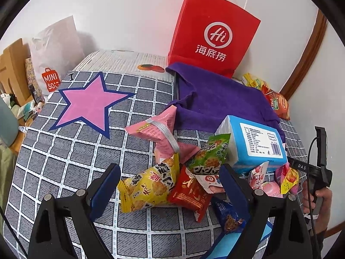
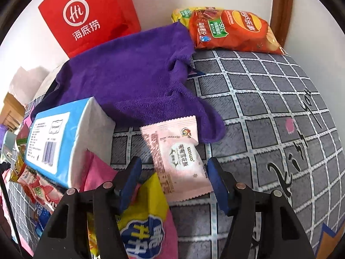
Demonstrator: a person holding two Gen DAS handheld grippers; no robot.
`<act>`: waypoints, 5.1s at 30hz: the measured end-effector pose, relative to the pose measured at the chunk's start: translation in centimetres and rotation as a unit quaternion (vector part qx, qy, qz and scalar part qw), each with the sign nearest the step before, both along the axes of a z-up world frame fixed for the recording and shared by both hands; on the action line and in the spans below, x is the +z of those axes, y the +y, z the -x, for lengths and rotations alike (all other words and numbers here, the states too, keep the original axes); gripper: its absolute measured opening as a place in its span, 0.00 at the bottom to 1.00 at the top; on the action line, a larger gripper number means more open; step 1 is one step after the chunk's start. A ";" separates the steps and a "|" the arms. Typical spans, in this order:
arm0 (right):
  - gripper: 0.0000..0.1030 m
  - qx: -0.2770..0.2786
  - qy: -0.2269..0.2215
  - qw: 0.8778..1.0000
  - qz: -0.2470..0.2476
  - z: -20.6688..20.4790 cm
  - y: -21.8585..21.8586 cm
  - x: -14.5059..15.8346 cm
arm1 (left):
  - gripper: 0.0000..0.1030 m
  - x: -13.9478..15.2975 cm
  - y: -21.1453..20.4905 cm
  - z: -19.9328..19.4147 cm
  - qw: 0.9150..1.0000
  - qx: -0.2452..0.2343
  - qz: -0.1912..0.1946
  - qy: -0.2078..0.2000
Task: Organize snacks
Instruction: 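Reach the left tool to the pink packet while the right tool grasps the white candy packet, then lift the pink packet with the left tool while the right tool carries the white packet to the towel, then lower both packets onto the purple towel and open both tools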
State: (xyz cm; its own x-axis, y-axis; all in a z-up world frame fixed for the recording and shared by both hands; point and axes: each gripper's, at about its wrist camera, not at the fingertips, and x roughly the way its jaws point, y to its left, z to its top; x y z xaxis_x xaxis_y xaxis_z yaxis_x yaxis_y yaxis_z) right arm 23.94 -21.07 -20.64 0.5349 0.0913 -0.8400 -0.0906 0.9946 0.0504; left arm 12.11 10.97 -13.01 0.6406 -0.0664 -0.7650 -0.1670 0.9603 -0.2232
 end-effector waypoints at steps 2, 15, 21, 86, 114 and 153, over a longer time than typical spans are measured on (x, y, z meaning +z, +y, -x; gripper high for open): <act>0.57 0.006 -0.004 1.000 0.009 -0.2 0.4 0.0 | 0.89 -0.2 0.1 -0.4 1.000 0.001 -0.006 0.004; 0.42 -0.004 -0.041 0.999 0.022 0.9 1.1 2.4 | 0.89 -1.3 1.1 -3.5 0.999 0.008 -0.012 0.031; 0.42 -0.015 -0.073 0.997 0.003 2.9 0.5 5.2 | 0.85 -2.3 1.1 -5.8 0.998 0.013 -0.018 0.051; 0.41 0.036 -0.107 0.992 -0.048 -12.5 7.5 13.7 | 0.25 7.5 -5.1 -22.6 0.997 -0.072 0.004 -0.027; 0.43 0.017 0.056 0.998 -0.035 -18.3 5.8 3.2 | 0.26 -1.3 -6.5 -27.3 0.991 -0.097 0.033 0.091; 0.77 0.055 -0.040 0.998 -0.015 -15.3 6.4 9.2 | 0.55 -1.2 -7.3 -28.1 0.990 -0.098 0.044 0.092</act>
